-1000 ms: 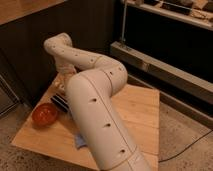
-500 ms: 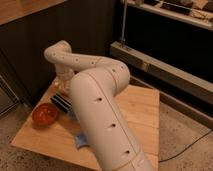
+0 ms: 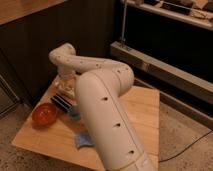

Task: Place the bottle in the ceramic bowl

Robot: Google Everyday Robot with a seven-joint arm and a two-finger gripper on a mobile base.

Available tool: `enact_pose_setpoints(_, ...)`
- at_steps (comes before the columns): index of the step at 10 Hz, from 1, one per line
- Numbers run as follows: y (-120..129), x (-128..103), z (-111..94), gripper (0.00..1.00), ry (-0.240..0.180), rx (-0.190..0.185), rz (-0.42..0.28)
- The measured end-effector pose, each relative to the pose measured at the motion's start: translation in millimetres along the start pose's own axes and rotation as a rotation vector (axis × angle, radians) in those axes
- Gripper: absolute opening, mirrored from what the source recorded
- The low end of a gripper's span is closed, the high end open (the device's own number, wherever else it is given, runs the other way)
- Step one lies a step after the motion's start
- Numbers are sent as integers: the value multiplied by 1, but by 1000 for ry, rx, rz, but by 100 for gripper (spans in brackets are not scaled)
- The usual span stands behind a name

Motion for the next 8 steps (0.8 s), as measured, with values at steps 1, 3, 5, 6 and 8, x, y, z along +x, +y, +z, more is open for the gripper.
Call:
enact_pose_setpoints(1, -1, 4, 7, 65, 2, -17, -1)
enact_pose_setpoints(3, -2, 16, 23, 65, 21, -53, 2)
enact_pose_setpoints(5, 0, 20, 34, 65, 36, -77, -2)
enact_pose_setpoints(6, 2, 20, 39, 65, 40, -88, -8)
enact_pose_setpoints(8, 6, 17, 46, 65, 49, -92, -21)
